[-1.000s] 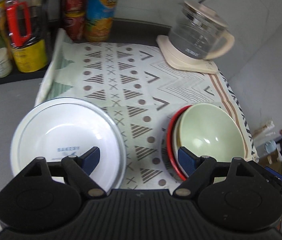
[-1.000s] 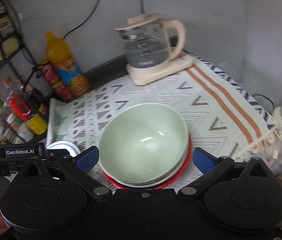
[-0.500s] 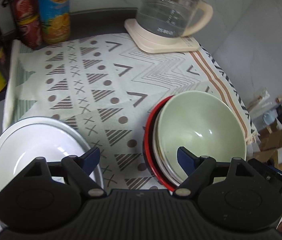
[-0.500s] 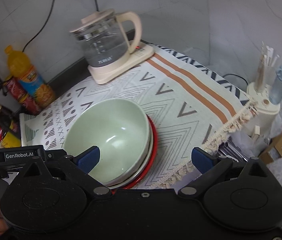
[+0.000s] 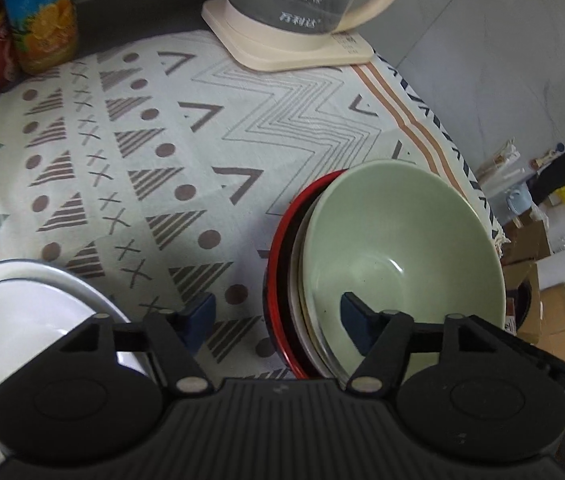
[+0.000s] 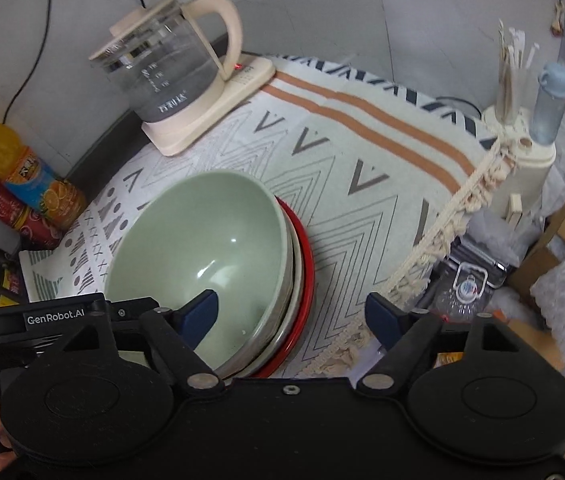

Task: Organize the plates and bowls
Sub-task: 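Move both grippers to the rim of the red bowl stack, then close both grippers on the rim of the red bowl stack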

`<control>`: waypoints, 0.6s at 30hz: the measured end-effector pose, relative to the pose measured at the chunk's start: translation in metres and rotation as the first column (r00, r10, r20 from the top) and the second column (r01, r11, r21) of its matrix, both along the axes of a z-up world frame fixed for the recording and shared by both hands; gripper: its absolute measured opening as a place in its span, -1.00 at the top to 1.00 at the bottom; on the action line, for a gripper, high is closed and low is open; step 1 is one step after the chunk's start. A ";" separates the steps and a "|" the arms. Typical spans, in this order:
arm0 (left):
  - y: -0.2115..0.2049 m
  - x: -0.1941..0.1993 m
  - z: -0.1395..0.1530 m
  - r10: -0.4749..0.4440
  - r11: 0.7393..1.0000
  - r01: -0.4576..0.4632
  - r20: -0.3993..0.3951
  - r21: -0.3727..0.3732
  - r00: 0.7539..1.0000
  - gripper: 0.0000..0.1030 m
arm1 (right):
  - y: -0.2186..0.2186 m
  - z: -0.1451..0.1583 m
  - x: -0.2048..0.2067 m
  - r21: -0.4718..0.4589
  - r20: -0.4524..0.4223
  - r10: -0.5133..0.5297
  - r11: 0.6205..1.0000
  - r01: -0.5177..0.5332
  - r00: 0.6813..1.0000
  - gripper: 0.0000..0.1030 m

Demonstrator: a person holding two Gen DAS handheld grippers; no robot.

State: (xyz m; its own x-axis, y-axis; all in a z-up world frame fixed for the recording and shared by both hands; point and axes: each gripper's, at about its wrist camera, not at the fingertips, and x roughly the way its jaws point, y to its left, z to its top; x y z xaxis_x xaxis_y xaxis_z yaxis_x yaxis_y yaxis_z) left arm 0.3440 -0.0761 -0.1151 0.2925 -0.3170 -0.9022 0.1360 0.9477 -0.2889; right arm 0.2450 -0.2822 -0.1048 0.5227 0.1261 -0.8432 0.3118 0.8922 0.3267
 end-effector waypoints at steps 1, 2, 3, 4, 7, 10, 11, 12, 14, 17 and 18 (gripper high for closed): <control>0.000 0.002 -0.002 -0.005 1.000 0.005 -0.007 -0.005 1.000 -0.16 | 0.001 -0.002 0.001 0.005 -0.006 -0.004 1.000 0.004 1.000 -0.43; -0.001 0.004 -0.004 -0.011 1.000 0.011 -0.012 -0.010 1.000 -0.14 | 0.002 -0.005 0.003 0.010 -0.012 -0.007 1.000 0.007 1.000 -0.41; -0.002 0.006 -0.006 -0.015 1.000 0.015 -0.015 -0.012 1.000 -0.12 | 0.002 -0.007 0.004 0.014 -0.019 -0.011 1.000 0.012 1.000 -0.37; -0.002 0.007 -0.008 -0.021 1.000 0.021 -0.019 -0.015 1.000 -0.07 | 0.003 -0.009 0.005 0.017 -0.026 -0.016 1.000 0.016 1.000 -0.34; -0.005 0.013 -0.016 -0.035 0.999 0.034 -0.042 -0.024 0.999 0.16 | 0.004 -0.016 0.009 0.023 -0.048 -0.030 0.999 0.032 0.998 -0.24; -0.007 0.017 -0.021 -0.034 0.999 0.032 -0.055 -0.031 0.998 0.33 | 0.005 -0.022 0.013 0.030 -0.062 -0.036 0.999 0.038 0.997 -0.14; -0.008 0.018 -0.022 -0.033 0.999 0.031 -0.056 -0.033 0.998 0.35 | 0.006 -0.023 0.014 0.032 -0.067 -0.035 0.999 0.037 0.997 -0.12; -0.008 0.019 -0.023 -0.032 0.999 0.030 -0.059 -0.036 0.998 0.39 | 0.006 -0.025 0.016 0.032 -0.072 -0.034 0.999 0.036 0.997 -0.07; -0.008 0.020 -0.025 -0.030 0.999 0.027 -0.063 -0.040 0.998 0.42 | 0.007 -0.028 0.018 0.032 -0.080 -0.029 0.999 0.032 0.996 0.01; -0.009 0.020 -0.025 -0.033 0.999 0.031 -0.052 -0.040 0.998 0.42 | 0.008 -0.035 0.019 0.041 -0.094 -0.021 0.999 0.025 0.995 0.32; -0.009 0.020 -0.025 -0.032 0.999 0.030 -0.052 -0.041 0.998 0.43 | 0.008 -0.034 0.019 0.032 -0.092 -0.018 0.999 0.021 0.996 0.35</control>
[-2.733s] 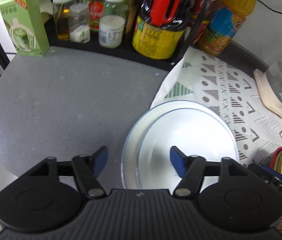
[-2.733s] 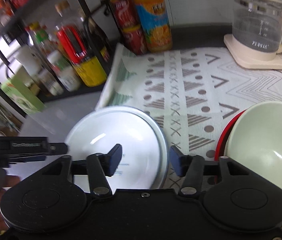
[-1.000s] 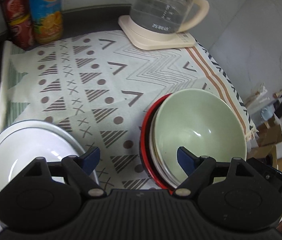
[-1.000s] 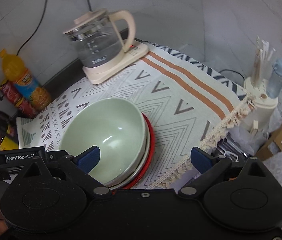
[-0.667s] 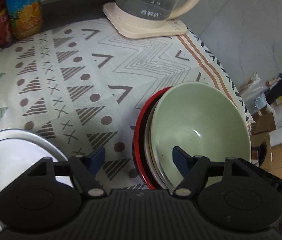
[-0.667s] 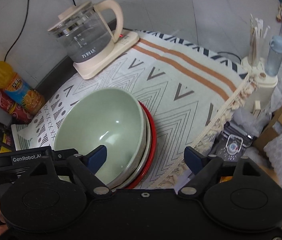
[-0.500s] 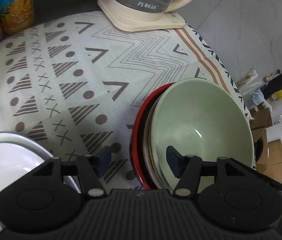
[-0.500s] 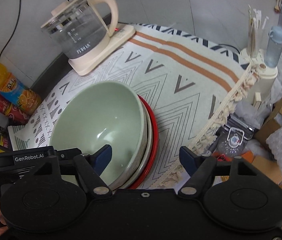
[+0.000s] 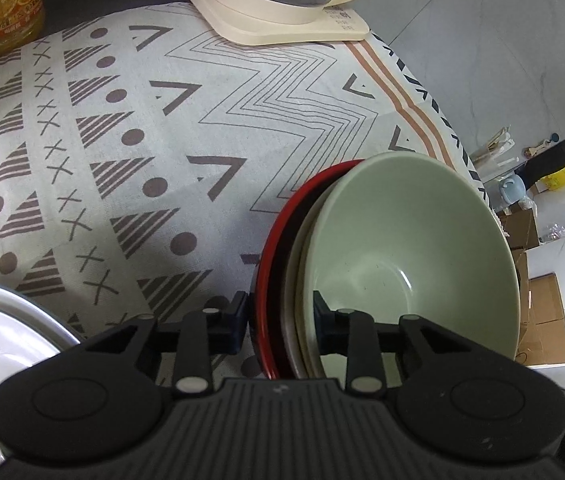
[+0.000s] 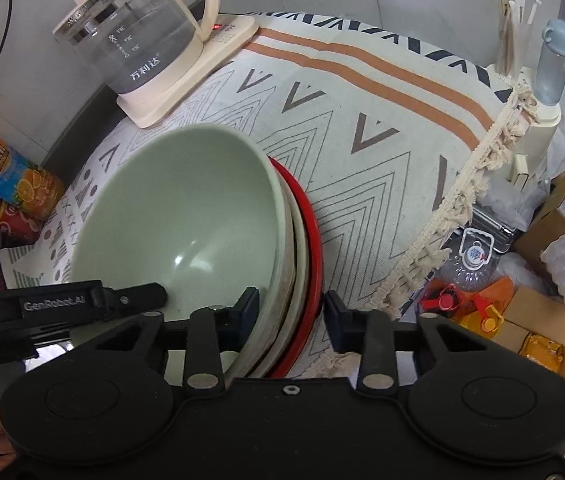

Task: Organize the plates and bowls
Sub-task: 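Close both grippers on the rim of the red bowl stack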

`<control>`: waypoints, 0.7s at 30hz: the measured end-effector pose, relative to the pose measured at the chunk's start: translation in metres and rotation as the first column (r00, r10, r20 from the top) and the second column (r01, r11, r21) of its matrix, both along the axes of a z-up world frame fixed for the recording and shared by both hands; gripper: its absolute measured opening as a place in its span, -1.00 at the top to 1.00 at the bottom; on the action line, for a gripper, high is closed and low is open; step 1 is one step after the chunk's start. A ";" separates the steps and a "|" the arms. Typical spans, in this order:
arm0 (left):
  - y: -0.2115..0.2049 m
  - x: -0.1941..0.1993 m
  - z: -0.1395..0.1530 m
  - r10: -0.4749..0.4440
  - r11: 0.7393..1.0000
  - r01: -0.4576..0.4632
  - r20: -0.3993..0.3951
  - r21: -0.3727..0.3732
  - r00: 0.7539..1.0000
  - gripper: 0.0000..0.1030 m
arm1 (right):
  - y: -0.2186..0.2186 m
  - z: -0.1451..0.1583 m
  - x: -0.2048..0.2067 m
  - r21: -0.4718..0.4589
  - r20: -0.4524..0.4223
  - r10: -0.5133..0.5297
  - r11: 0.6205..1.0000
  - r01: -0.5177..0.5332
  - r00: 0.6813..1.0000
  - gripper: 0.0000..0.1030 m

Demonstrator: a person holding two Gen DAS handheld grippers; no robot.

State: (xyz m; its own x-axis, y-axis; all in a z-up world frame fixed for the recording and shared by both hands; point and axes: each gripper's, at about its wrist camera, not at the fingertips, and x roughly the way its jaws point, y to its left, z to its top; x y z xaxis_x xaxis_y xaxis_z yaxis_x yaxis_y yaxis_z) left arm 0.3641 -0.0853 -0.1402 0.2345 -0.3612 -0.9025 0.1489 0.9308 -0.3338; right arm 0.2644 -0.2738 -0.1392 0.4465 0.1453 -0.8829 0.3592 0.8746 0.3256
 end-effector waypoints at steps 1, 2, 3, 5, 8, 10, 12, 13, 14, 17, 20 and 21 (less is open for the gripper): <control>0.001 0.000 0.000 0.005 1.000 -0.005 -0.002 -0.003 1.000 0.43 | 0.001 0.001 0.000 -0.011 -0.001 0.009 1.000 -0.009 1.000 0.39; 0.001 0.000 0.000 0.009 1.000 -0.009 -0.004 -0.006 1.000 0.44 | 0.001 0.001 0.000 -0.017 0.000 0.013 1.000 -0.013 1.000 0.40; 0.002 -0.001 0.000 0.009 1.000 -0.009 -0.002 -0.007 1.000 0.45 | 0.001 0.002 0.000 -0.019 0.002 0.015 1.000 -0.015 1.000 0.43; 0.002 -0.003 0.002 0.008 1.000 -0.008 0.007 -0.004 1.000 0.45 | -0.001 0.002 -0.001 -0.020 0.005 0.018 1.000 -0.018 1.000 0.47; 0.001 -0.007 0.007 0.016 1.000 -0.016 0.016 0.004 1.000 0.46 | -0.003 0.003 -0.001 -0.024 0.011 0.030 0.999 -0.030 0.999 0.48; 0.002 -0.009 0.009 0.031 0.999 -0.031 0.024 0.008 0.999 0.46 | -0.002 0.005 -0.001 -0.026 0.017 0.044 0.999 -0.044 0.999 0.48; 0.003 -0.010 0.012 0.041 0.999 -0.042 0.033 0.009 0.999 0.46 | -0.002 0.008 -0.001 -0.028 0.026 0.059 0.998 -0.058 0.998 0.48; 0.004 -0.011 0.014 0.045 0.999 -0.046 0.038 0.009 0.998 0.46 | -0.002 0.009 -0.002 -0.027 0.031 0.065 0.998 -0.064 0.997 0.48; 0.004 -0.012 0.016 0.051 0.999 -0.051 0.042 0.010 0.998 0.46 | -0.002 0.011 -0.002 -0.028 0.037 0.072 0.997 -0.071 0.997 0.48; 0.007 -0.016 0.022 0.070 0.997 -0.071 0.055 0.008 0.996 0.46 | -0.001 0.017 -0.001 -0.030 0.055 0.092 0.995 -0.090 0.994 0.48; 0.012 -0.021 0.030 0.093 0.996 -0.094 0.075 0.005 0.993 0.46 | 0.000 0.025 0.000 -0.033 0.075 0.114 0.993 -0.112 0.991 0.48; 0.013 -0.023 0.033 0.103 0.995 -0.103 0.081 0.004 0.991 0.46 | 0.001 0.027 0.000 -0.033 0.082 0.123 0.992 -0.121 0.989 0.48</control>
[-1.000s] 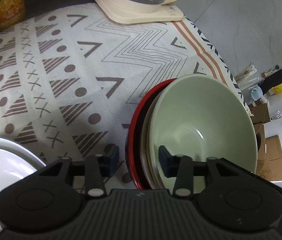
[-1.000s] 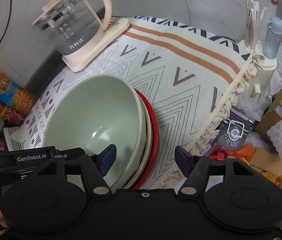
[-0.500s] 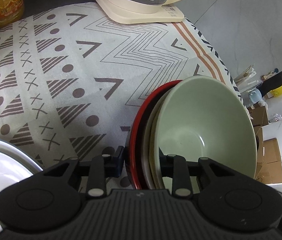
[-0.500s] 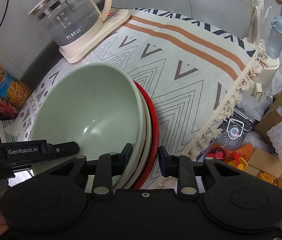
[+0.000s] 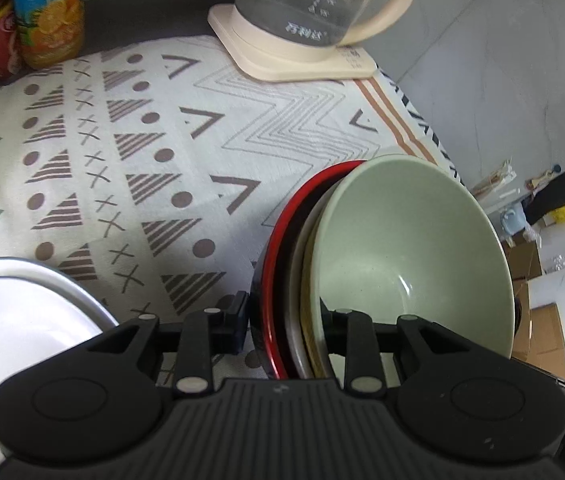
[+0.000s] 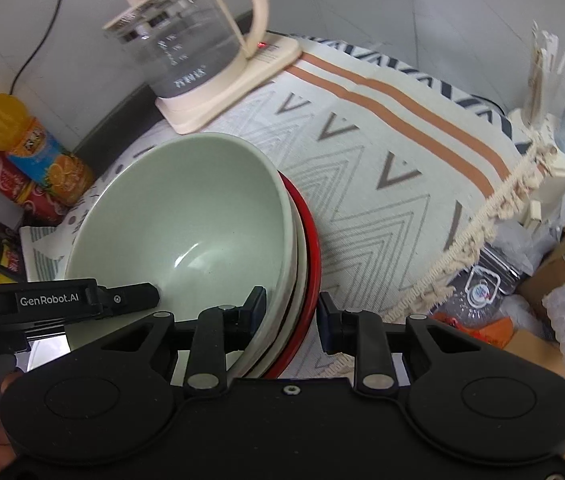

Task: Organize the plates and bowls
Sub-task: 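Close both grippers on the rim of the red bowl stack, then lift the bowl stack and lower it onto the plate stack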

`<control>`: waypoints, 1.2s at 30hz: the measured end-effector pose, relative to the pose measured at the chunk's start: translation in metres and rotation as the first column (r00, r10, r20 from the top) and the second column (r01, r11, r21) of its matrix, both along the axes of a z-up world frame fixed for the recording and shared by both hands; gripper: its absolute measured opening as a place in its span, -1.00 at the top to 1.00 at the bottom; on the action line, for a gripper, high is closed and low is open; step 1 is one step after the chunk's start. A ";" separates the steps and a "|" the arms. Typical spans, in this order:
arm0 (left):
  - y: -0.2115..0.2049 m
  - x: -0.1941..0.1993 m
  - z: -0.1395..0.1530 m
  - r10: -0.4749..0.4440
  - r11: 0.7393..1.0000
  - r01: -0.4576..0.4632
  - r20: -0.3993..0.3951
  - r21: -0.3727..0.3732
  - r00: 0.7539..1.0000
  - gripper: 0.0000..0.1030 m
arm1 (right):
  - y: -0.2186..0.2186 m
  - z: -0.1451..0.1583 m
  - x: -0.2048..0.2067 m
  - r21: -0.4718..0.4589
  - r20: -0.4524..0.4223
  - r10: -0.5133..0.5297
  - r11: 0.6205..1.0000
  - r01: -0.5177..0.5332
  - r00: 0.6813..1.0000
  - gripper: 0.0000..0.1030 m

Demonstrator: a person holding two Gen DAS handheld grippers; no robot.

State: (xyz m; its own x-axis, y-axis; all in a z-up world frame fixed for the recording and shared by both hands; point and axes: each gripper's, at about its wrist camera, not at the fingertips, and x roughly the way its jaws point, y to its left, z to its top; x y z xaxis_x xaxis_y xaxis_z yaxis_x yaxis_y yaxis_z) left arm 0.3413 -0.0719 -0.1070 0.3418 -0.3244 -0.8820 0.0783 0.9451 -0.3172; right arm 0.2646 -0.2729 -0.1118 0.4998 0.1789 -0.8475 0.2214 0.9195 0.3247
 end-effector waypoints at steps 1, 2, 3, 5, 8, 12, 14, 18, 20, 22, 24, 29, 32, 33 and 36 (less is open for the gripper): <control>0.002 -0.001 0.003 0.010 1.000 -0.010 0.006 0.000 1.000 0.46 | 0.001 0.002 0.001 0.000 0.007 0.010 1.000 -0.010 1.000 0.48; 0.004 -0.003 0.006 0.019 1.000 -0.019 0.013 -0.001 1.000 0.46 | 0.002 0.005 0.001 -0.001 0.015 0.021 1.000 -0.021 1.000 0.48; 0.006 -0.005 0.008 0.031 1.000 -0.031 0.019 -0.001 0.999 0.46 | 0.003 0.008 0.002 -0.001 0.023 0.032 0.999 -0.032 0.999 0.48; 0.011 -0.009 0.014 0.052 0.999 -0.052 0.030 -0.002 0.998 0.45 | 0.006 0.013 0.003 0.002 0.038 0.054 0.999 -0.054 0.998 0.48; 0.018 -0.016 0.022 0.087 0.996 -0.087 0.044 -0.003 0.995 0.45 | 0.010 0.020 0.005 0.005 0.059 0.087 0.996 -0.087 0.994 0.48; 0.028 -0.027 0.030 0.140 0.990 -0.140 0.059 -0.005 0.988 0.45 | 0.019 0.028 0.007 0.001 0.082 0.136 0.991 -0.137 0.987 0.48; 0.033 -0.032 0.033 0.164 0.987 -0.164 0.067 -0.004 0.984 0.45 | 0.023 0.031 0.007 0.002 0.090 0.160 0.987 -0.161 0.983 0.48; 0.043 -0.043 0.040 0.211 0.977 -0.212 0.080 -0.002 0.974 0.45 | 0.033 0.036 0.008 0.005 0.105 0.208 0.978 -0.210 0.972 0.48; 0.049 -0.050 0.043 0.239 0.971 -0.240 0.085 -0.003 0.967 0.45 | 0.038 0.038 0.007 0.005 0.112 0.233 0.972 -0.235 0.966 0.48; 0.054 -0.056 0.045 0.265 0.964 -0.266 0.089 -0.003 0.960 0.45 | 0.044 0.041 0.007 0.006 0.118 0.256 0.966 -0.259 0.959 0.48; 0.061 -0.062 0.047 0.292 0.956 -0.293 0.094 -0.004 0.952 0.45 | 0.050 0.043 0.007 0.006 0.124 0.281 0.959 -0.284 0.952 0.48; 0.080 -0.079 0.050 0.367 0.930 -0.368 0.097 -0.006 0.925 0.45 | 0.070 0.046 0.008 0.005 0.135 0.347 0.936 -0.351 0.928 0.48; 0.093 -0.089 0.051 0.409 0.912 -0.410 0.097 -0.005 0.907 0.45 | 0.084 0.047 0.008 0.007 0.138 0.390 0.919 -0.394 0.911 0.48; 0.097 -0.093 0.051 0.423 0.906 -0.424 0.097 -0.004 0.901 0.45 | 0.089 0.047 0.008 0.008 0.137 0.403 0.913 -0.408 0.905 0.48; 0.112 -0.103 0.052 0.464 0.885 -0.466 0.097 -0.003 0.880 0.45 | 0.105 0.047 0.008 0.009 0.136 0.444 0.893 -0.449 0.886 0.48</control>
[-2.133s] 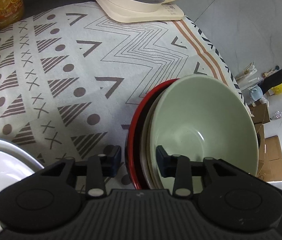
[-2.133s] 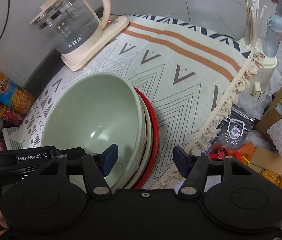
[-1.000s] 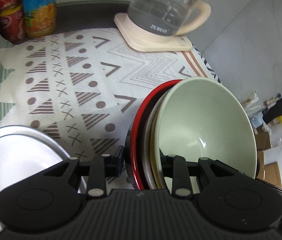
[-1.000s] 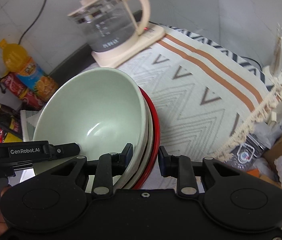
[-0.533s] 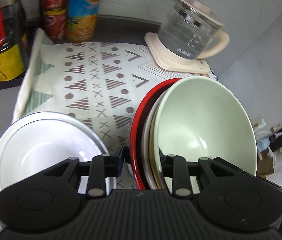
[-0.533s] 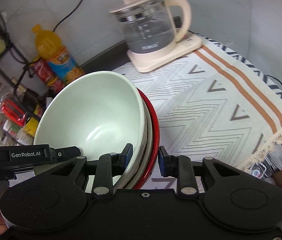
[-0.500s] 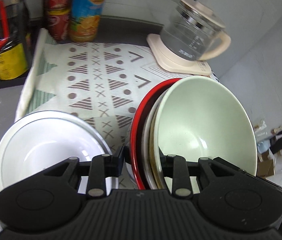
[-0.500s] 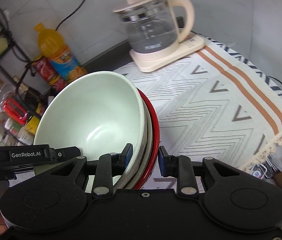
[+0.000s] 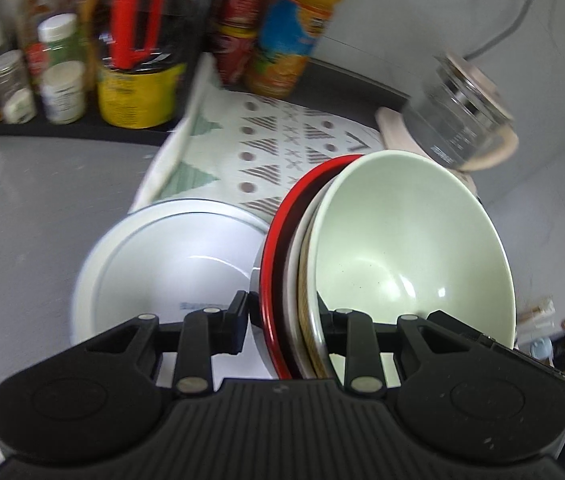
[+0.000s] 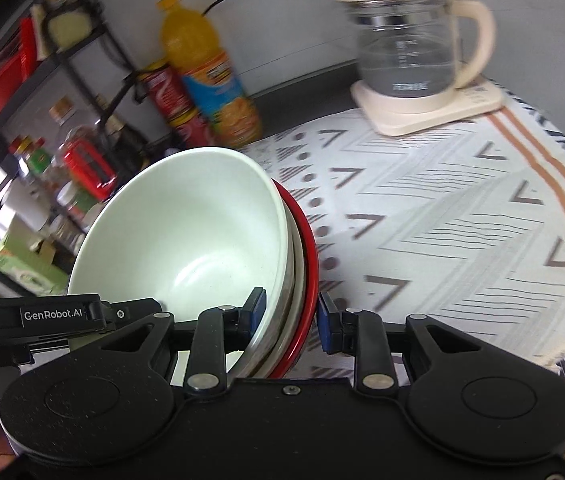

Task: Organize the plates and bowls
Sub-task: 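Lift the bowl stack and lower it onto the plate stack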

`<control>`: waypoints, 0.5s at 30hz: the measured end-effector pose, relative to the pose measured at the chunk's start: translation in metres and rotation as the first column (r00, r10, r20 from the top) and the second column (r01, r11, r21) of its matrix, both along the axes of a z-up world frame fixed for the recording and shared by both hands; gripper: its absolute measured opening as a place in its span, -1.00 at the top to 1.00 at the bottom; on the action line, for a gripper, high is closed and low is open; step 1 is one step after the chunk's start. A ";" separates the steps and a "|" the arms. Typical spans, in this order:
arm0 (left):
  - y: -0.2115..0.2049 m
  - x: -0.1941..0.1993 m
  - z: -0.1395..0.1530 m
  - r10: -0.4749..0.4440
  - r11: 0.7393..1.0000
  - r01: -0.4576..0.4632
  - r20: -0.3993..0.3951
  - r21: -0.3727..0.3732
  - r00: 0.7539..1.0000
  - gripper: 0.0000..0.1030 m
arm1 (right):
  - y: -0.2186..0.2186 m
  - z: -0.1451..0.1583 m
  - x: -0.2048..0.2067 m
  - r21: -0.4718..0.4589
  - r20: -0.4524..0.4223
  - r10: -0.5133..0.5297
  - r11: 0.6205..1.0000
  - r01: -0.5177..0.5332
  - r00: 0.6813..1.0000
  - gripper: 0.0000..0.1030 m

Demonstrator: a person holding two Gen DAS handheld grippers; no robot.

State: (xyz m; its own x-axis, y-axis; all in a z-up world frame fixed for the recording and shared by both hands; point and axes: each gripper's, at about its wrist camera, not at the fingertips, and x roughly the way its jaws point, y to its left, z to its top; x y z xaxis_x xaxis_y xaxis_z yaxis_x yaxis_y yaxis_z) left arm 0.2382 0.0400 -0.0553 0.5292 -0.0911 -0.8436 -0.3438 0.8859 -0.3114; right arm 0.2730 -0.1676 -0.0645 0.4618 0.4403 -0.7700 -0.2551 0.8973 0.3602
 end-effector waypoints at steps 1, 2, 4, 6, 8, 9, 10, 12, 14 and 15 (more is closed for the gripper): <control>0.004 -0.003 0.000 0.015 1.000 -0.015 0.000 0.000 1.000 0.45 | 0.005 0.000 0.000 0.000 -0.001 0.015 1.000 -0.015 1.000 0.48; 0.009 -0.006 0.000 0.031 1.000 -0.031 -0.001 0.001 1.000 0.45 | 0.011 0.000 0.000 0.000 -0.003 0.030 1.000 -0.030 1.000 0.48; 0.017 -0.012 0.000 0.060 0.998 -0.060 -0.004 0.001 0.998 0.45 | 0.021 -0.001 0.000 -0.002 -0.005 0.058 0.998 -0.059 0.998 0.48; 0.026 -0.019 -0.001 0.086 0.996 -0.086 -0.009 -0.001 0.996 0.45 | 0.031 -0.001 0.001 -0.003 -0.008 0.084 0.996 -0.084 0.996 0.48; 0.033 -0.024 -0.002 0.109 0.994 -0.109 -0.014 -0.002 0.994 0.45 | 0.039 -0.002 0.000 -0.003 -0.013 0.105 0.994 -0.105 0.994 0.48; 0.036 -0.026 -0.003 0.116 0.993 -0.116 -0.018 -0.002 0.993 0.45 | 0.043 -0.002 0.000 -0.003 -0.015 0.115 0.993 -0.115 0.993 0.48; 0.040 -0.028 -0.003 0.125 0.992 -0.125 -0.021 -0.002 0.992 0.45 | 0.048 -0.003 0.000 -0.004 -0.017 0.125 0.992 -0.125 0.992 0.48; 0.047 -0.030 -0.003 0.140 0.990 -0.140 -0.026 -0.001 0.990 0.45 | 0.055 -0.004 -0.001 -0.005 -0.022 0.141 0.990 -0.141 0.990 0.48; 0.053 -0.033 -0.004 0.154 0.988 -0.154 -0.030 0.000 0.988 0.45 | 0.062 -0.005 -0.001 -0.006 -0.025 0.154 0.988 -0.155 0.988 0.48; 0.055 -0.035 -0.005 0.159 0.987 -0.159 -0.031 0.001 0.987 0.45 | 0.065 -0.006 -0.001 -0.007 -0.026 0.161 0.987 -0.161 0.987 0.48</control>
